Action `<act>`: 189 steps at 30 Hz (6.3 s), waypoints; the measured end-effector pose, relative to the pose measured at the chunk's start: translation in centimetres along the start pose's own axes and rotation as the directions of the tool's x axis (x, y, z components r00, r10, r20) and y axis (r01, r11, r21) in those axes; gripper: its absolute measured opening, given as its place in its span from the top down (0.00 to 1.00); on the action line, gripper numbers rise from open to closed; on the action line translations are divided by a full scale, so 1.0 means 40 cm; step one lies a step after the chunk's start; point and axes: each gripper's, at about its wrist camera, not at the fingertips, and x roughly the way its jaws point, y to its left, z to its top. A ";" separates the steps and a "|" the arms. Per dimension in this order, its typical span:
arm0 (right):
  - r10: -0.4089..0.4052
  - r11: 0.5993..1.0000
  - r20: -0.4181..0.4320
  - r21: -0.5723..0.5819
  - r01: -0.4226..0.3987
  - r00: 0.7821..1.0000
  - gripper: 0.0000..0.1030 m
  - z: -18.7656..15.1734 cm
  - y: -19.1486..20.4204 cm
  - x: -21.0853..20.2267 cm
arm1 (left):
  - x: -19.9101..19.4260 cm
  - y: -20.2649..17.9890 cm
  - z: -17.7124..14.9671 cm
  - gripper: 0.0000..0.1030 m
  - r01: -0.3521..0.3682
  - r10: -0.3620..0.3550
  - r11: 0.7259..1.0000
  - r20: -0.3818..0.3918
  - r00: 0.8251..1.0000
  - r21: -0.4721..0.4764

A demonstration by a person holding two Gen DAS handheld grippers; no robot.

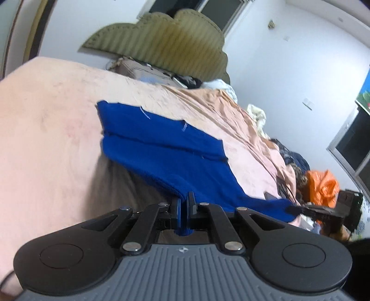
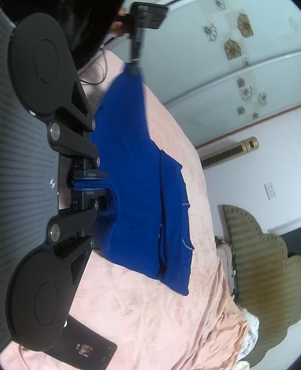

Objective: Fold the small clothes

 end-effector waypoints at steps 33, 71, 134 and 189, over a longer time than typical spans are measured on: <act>-0.427 0.625 -0.035 -0.734 0.267 0.904 0.32 -0.014 0.091 0.291 | 0.332 0.005 0.289 0.96 -0.046 0.045 0.999 0.012 0.999 0.009; -0.077 0.959 0.320 0.283 -0.017 0.944 0.92 0.225 -0.125 0.278 | 0.308 -0.018 0.323 0.96 -0.140 0.138 0.990 0.230 0.963 -0.006; -0.528 0.794 -0.033 0.335 0.507 0.849 0.61 0.143 -0.290 0.525 | 0.572 0.192 0.239 0.97 -0.222 0.239 0.963 -0.102 0.966 0.156; -0.513 0.841 0.026 0.215 0.496 0.858 0.88 0.416 -0.445 0.800 | 0.999 0.195 0.488 0.95 -0.419 0.453 0.862 -0.062 0.889 0.286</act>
